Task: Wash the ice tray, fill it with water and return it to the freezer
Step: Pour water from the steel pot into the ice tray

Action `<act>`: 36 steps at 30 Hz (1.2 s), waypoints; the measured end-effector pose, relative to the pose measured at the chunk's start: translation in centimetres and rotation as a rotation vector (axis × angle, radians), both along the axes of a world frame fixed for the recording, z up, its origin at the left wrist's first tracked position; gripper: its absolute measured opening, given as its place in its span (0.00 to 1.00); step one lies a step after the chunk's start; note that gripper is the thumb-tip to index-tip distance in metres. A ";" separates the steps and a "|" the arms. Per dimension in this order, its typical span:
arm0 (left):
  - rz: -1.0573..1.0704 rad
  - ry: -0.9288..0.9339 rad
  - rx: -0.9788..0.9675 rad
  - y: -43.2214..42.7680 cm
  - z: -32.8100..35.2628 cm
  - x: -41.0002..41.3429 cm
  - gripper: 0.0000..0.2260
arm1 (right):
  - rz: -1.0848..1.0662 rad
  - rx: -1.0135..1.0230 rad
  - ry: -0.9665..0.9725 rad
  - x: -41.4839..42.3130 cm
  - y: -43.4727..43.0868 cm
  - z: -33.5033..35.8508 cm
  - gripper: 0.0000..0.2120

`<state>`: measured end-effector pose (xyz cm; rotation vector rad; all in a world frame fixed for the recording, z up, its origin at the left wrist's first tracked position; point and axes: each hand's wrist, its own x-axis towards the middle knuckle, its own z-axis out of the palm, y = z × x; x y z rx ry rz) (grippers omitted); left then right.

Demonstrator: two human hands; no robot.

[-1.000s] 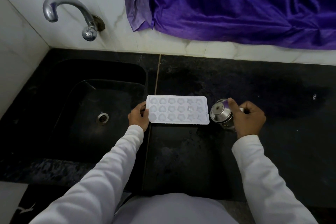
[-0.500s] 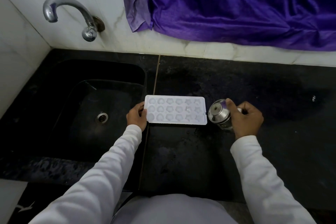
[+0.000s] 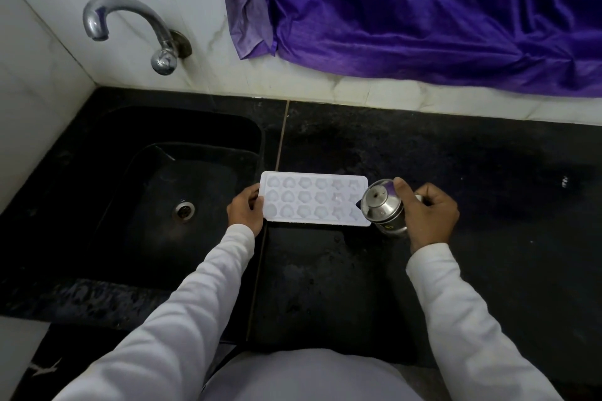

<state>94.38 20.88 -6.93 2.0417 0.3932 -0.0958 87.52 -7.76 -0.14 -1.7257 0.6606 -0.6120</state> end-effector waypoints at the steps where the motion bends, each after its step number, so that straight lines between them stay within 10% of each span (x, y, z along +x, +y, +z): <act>1: -0.003 -0.003 0.001 0.0 0.0 0.0 0.14 | 0.009 -0.011 -0.005 0.0 0.2 0.0 0.23; 24: -0.022 0.034 -0.005 0.0 0.5 -0.2 0.14 | 0.066 -0.062 -0.040 0.8 0.9 0.7 0.23; 36: 0.047 -0.146 0.096 -0.6 2.3 0.4 0.12 | 0.013 0.544 -0.156 3.4 1.5 2.9 0.20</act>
